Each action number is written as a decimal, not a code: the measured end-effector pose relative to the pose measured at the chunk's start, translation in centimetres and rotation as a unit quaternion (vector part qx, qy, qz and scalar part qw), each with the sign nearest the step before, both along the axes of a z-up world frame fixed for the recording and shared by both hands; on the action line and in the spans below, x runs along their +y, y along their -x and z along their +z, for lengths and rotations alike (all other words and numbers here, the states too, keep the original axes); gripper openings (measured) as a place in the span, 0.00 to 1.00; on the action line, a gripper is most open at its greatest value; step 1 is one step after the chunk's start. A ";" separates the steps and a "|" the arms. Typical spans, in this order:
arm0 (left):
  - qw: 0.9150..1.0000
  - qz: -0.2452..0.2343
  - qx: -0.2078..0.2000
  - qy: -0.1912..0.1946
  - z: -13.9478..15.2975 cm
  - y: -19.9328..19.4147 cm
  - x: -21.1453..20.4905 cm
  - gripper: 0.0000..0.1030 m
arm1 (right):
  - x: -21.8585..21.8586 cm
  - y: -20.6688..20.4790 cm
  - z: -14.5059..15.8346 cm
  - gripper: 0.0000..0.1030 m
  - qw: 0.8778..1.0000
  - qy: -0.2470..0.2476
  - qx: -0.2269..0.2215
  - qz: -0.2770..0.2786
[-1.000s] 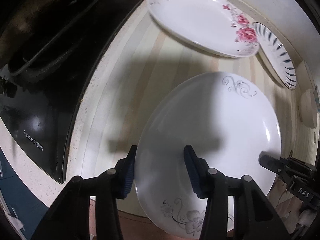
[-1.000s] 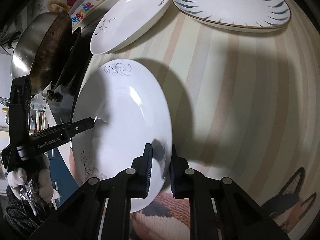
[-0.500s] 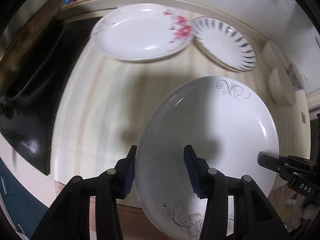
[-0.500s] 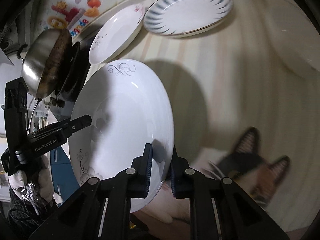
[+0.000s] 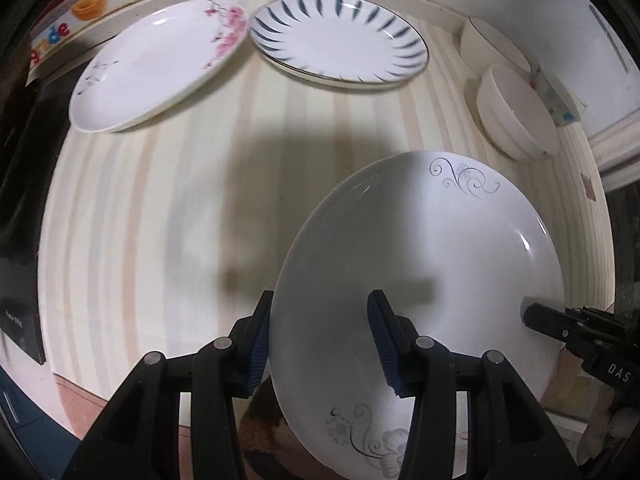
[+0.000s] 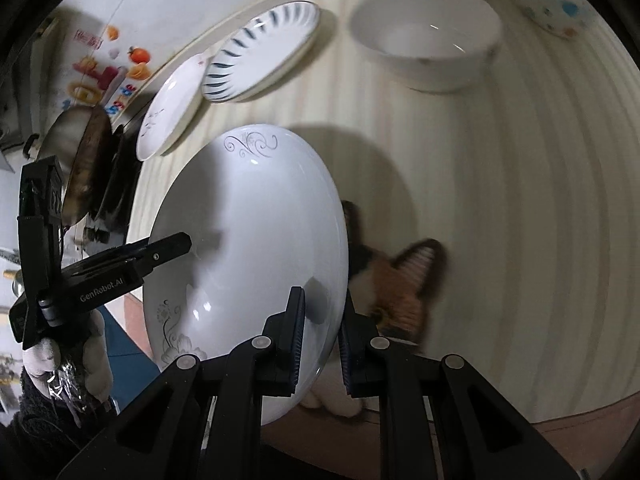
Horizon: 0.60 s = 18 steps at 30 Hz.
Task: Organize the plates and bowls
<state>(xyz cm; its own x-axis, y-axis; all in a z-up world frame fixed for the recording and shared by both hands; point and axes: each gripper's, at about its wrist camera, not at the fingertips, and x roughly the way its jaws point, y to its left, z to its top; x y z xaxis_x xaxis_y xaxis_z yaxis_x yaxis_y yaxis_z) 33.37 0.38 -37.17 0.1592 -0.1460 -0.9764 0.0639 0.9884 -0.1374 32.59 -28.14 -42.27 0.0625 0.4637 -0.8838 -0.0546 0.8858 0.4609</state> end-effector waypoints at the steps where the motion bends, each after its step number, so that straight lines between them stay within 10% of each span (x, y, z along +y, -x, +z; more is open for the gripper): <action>1: 1.000 -0.003 0.001 -0.003 -0.2 -0.1 -0.3 0.42 | 0.1 0.0 -0.3 0.17 1.000 0.001 0.001 -0.004; 18: 0.999 -0.016 0.005 -0.030 -1.9 -0.8 -2.9 0.42 | -1.3 -0.4 -2.5 0.17 1.000 0.006 0.002 -0.022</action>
<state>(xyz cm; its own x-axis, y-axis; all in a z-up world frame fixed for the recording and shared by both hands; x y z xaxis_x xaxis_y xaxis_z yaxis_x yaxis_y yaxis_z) 34.22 -2.50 -39.12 0.1447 -0.0930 -0.9851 0.0946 0.9923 -0.0798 33.03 -29.41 -44.73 0.0788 0.4504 -0.8894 -0.0132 0.8925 0.4508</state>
